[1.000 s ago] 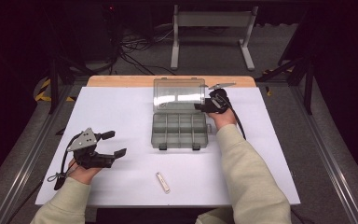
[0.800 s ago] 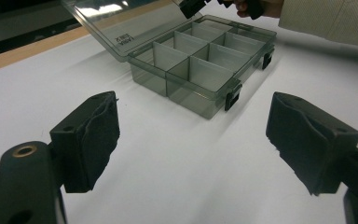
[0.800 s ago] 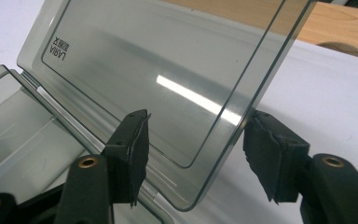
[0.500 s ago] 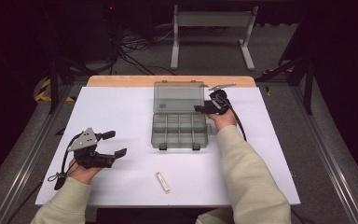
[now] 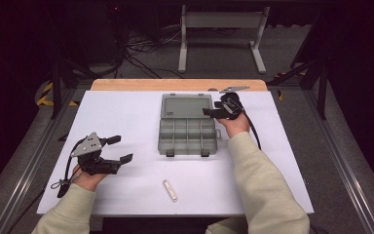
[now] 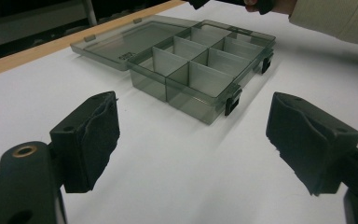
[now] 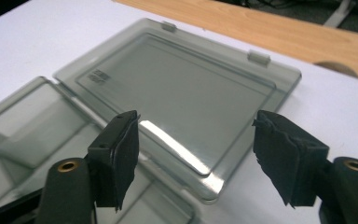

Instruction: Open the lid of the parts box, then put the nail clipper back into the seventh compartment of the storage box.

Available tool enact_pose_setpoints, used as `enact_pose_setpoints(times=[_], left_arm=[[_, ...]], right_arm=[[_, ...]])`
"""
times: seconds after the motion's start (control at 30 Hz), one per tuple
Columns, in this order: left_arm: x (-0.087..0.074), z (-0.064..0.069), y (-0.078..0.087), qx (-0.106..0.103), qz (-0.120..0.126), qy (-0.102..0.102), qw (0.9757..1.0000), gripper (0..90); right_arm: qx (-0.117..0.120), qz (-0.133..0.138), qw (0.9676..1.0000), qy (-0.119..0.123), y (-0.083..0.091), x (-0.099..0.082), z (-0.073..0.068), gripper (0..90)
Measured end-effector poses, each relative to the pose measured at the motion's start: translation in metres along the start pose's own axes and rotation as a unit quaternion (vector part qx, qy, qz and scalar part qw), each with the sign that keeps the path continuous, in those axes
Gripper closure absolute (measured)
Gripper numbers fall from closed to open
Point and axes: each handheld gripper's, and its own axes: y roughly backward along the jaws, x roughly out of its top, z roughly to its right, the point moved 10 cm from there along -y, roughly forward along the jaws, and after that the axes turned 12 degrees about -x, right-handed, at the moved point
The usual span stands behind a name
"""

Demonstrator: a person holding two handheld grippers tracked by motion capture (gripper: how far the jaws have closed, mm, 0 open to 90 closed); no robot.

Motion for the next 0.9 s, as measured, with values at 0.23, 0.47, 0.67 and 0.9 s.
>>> enact_pose_setpoints(times=[0.23,0.47,0.67,0.9], left_arm=[[0.001,0.000,0.008,0.002,0.009,0.003,0.9999,15.5],[0.002,0.002,0.010,0.004,0.013,-0.001,0.9999,12.0],[0.005,0.004,0.009,0.009,0.019,-0.006,0.9998,8.4],[0.007,0.007,0.010,0.009,0.032,0.000,0.9994,2.0]], right_arm=[[0.016,0.032,0.9988,0.032,0.030,0.010,-0.027,29.1],[0.027,0.064,0.9953,0.068,0.061,0.015,-0.054,27.5],[0.039,0.082,0.9930,0.076,0.077,0.015,-0.068,26.5],[0.057,0.104,0.9890,0.088,0.097,0.010,-0.089,25.1]])
